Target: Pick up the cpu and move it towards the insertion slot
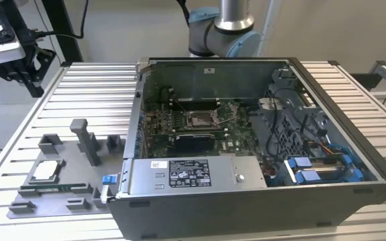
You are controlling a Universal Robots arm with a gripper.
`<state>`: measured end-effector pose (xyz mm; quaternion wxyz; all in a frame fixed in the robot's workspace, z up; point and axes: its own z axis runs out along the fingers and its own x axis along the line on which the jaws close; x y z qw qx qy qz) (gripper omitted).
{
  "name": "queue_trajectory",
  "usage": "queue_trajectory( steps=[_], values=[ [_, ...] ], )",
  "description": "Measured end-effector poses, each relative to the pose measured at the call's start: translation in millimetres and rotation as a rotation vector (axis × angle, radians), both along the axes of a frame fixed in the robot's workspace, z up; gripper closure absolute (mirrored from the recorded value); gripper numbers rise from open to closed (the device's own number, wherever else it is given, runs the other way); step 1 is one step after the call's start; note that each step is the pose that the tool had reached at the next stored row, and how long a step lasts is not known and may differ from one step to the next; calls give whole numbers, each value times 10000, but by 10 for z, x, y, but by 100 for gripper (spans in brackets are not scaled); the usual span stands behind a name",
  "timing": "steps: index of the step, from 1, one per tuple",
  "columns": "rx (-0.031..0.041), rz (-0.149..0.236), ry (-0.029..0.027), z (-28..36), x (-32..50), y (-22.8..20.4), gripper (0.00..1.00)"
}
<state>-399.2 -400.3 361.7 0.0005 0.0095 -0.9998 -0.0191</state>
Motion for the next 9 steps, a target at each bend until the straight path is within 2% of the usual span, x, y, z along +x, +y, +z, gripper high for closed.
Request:
queue_trajectory(
  steps=[2, 4, 9],
  values=[
    [1, 1, -4, -3, -30, -9, 100],
    [2, 2, -4, -6, -55, -37, 100],
    [1, 1, -5, -18, -94, -177, 100]
  ],
)
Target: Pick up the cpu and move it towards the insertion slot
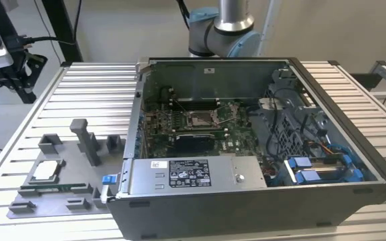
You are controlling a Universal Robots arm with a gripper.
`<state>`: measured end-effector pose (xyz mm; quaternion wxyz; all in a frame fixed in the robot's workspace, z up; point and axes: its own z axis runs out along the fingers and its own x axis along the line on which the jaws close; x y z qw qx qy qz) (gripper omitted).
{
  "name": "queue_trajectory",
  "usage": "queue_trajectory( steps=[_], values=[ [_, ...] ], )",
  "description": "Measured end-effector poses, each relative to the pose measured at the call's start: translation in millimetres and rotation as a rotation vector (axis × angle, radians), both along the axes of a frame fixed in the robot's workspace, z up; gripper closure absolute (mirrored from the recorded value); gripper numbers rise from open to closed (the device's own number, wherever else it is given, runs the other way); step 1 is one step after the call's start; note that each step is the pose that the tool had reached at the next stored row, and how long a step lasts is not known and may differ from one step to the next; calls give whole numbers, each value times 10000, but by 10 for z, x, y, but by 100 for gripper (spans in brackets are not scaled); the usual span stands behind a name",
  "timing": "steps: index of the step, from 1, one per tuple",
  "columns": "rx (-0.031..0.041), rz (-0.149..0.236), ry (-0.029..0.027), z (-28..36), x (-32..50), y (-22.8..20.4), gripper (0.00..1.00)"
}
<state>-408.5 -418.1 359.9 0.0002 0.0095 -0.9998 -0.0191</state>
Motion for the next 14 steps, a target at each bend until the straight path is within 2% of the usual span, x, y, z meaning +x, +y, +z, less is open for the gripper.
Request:
queue_trajectory(
  steps=[7, 11, 14],
  values=[
    [-1, -4, 0, -24, -38, -196, 100],
    [-1, -5, 0, -40, -60, -224, 100],
    [0, -4, -1, -49, -94, -226, 100]
  ],
)
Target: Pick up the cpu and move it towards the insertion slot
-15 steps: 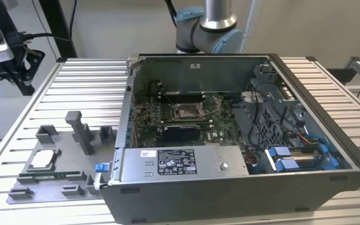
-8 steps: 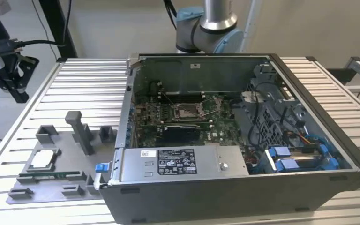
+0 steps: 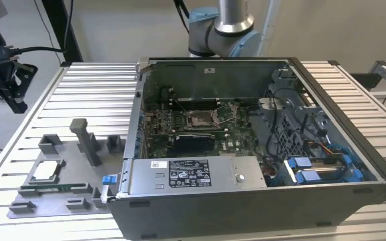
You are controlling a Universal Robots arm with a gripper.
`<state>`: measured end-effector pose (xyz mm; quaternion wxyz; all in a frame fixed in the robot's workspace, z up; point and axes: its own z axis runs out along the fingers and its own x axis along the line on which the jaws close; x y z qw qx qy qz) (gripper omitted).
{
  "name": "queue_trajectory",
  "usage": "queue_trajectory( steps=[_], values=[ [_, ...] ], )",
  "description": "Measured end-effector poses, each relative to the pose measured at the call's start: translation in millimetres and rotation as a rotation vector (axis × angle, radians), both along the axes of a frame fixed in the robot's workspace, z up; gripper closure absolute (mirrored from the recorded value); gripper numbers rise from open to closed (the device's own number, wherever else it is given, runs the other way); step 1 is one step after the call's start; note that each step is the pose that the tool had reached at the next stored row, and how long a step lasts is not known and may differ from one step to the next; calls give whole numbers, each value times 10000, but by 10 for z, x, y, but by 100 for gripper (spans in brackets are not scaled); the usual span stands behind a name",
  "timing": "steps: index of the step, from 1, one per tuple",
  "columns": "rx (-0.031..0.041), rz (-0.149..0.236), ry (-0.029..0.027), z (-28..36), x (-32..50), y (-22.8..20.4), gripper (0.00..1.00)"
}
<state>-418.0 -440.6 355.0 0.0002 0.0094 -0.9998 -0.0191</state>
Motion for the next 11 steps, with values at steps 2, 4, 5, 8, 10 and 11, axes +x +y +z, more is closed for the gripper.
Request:
queue_trajectory(
  steps=[2, 4, 5, 8, 10, 11],
  values=[
    [0, 0, 1, -3, -15, -2, 100],
    [0, 2, 1, -3, -17, -2, 100],
    [0, 1, 1, -3, -18, -2, 100],
    [0, 0, 1, -3, -19, -2, 100],
    [0, 0, 1, -3, -19, -2, 0],
    [0, 0, 1, -3, -19, -2, 0]
  ],
)
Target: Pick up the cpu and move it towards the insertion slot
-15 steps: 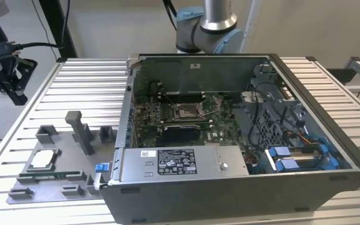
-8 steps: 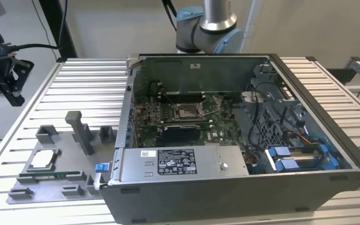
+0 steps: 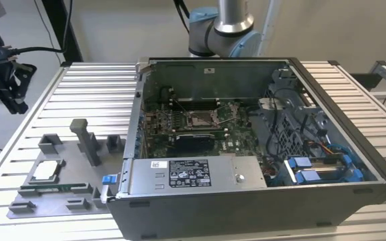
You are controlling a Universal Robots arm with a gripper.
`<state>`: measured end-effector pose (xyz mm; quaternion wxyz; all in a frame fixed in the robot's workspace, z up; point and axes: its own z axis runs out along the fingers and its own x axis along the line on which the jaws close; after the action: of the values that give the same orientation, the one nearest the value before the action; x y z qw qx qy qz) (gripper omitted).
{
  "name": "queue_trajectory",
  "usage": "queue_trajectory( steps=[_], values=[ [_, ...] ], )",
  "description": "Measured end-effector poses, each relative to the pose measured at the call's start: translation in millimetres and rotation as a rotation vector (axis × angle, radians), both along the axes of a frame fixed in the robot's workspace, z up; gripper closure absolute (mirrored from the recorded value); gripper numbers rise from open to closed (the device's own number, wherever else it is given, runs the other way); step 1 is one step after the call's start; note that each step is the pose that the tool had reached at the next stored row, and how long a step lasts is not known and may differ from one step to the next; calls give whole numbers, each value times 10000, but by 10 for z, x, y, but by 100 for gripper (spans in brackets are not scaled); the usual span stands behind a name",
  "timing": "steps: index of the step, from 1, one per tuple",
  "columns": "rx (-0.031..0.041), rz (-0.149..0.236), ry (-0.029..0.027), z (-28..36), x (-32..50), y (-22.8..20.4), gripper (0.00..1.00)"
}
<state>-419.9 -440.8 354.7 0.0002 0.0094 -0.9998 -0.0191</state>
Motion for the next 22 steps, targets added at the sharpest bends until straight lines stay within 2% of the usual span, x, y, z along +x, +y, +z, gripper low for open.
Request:
queue_trajectory(
  steps=[15, 22],
  values=[
    [0, 0, 0, -1, -2, 0, 0],
    [-23, -1, -1, -73, -2, 3, 0]
  ],
)
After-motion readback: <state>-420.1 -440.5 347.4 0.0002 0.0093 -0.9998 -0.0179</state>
